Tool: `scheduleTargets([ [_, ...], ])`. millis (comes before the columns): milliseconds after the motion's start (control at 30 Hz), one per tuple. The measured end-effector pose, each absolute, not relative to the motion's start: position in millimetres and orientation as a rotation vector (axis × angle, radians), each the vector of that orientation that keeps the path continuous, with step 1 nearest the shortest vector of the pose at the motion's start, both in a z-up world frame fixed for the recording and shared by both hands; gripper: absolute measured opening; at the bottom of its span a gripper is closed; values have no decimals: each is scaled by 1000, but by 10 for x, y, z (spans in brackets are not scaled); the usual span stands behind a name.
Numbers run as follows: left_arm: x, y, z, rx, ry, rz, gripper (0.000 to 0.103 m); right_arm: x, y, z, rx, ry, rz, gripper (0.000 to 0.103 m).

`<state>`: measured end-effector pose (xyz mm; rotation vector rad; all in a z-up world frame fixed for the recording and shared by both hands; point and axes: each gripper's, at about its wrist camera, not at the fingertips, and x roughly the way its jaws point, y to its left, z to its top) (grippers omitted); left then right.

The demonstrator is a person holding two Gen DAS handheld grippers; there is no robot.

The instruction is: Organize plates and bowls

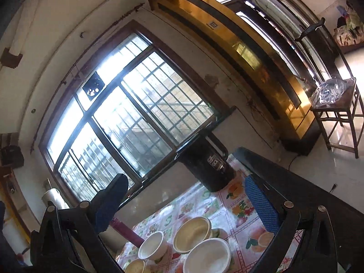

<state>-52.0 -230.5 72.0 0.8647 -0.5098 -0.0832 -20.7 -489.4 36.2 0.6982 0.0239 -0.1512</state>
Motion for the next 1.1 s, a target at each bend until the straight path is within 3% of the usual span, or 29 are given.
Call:
scheduleTargets([
  [300, 110, -3074, 18, 1094, -484, 161, 103, 432, -4885, -205, 691, 162, -207, 103],
  [467, 293, -3137, 53, 996, -403, 189, 103, 215, -5000, -168, 712, 95, -276, 103],
  [633, 417, -2968, 66, 739, -161, -32, 103, 342, -4889, -107, 643, 159, -264, 103],
  [833, 734, -2933, -144, 624, 78, -224, 103, 586, -4841, -134, 610, 310, -191, 103],
  [1033, 1358, -2729, -423, 379, 539, -479, 103, 676, -4908, -279, 677, 410, -173, 103],
  [1100, 1481, -2635, -509, 329, 611, -463, 103, 724, -4888, -328, 676, 439, -177, 103],
])
